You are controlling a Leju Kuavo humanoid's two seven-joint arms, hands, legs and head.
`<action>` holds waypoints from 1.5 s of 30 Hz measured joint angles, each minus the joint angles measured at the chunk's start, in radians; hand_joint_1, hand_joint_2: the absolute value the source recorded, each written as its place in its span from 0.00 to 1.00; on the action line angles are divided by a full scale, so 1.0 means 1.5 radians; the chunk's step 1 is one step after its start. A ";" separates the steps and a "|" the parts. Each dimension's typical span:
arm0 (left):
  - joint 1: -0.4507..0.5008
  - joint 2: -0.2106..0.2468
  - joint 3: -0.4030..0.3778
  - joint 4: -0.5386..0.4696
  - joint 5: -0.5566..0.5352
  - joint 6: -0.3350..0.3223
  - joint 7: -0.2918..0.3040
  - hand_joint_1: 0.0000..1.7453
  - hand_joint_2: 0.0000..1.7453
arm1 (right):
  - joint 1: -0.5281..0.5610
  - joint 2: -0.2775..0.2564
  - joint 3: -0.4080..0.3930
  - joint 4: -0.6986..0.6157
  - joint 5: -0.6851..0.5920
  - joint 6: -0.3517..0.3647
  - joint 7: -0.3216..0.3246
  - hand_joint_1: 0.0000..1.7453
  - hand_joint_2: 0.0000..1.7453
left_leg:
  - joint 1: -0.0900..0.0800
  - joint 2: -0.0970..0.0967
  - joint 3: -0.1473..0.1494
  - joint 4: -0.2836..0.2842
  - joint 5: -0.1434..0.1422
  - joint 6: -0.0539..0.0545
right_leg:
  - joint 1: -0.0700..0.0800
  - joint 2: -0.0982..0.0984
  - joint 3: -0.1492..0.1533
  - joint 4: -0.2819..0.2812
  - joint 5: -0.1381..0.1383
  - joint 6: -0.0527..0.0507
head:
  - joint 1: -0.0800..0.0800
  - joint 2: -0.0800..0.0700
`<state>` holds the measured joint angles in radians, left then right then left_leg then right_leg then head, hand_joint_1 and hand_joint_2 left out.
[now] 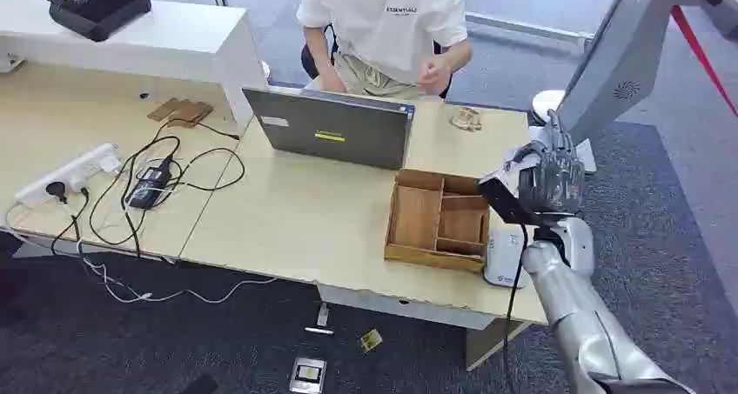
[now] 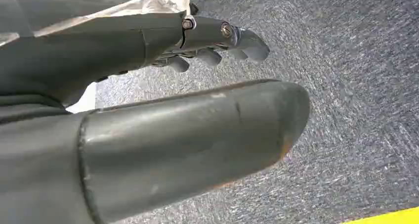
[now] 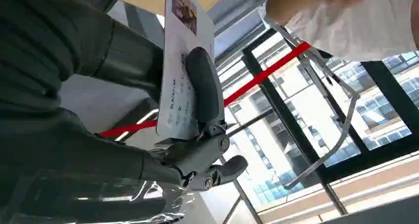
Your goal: Pass the card to the sensor for recognition and then transmit it.
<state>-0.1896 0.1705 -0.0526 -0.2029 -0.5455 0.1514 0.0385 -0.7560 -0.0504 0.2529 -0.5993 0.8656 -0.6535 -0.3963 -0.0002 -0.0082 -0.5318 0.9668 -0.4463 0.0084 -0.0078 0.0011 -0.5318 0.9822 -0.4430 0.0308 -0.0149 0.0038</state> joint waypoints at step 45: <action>0.033 0.004 0.001 0.000 0.022 0.041 -0.022 0.00 0.00 | 0.137 -0.111 0.007 -0.073 0.007 0.161 0.092 1.00 1.00 | 0.000 0.000 0.000 0.000 0.000 0.000 | 0.000 0.000 0.000 0.000 0.000 0.000 | 0.000 0.000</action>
<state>-0.1394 0.1766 -0.0507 -0.2026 -0.5119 0.2132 0.0053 -0.5499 -0.2174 0.2628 -0.7080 0.8766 -0.4116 -0.2586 -0.0002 -0.0079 -0.5323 0.9670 -0.4466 0.0086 -0.0078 0.0014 -0.5320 0.9814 -0.4431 0.0308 -0.0149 0.0038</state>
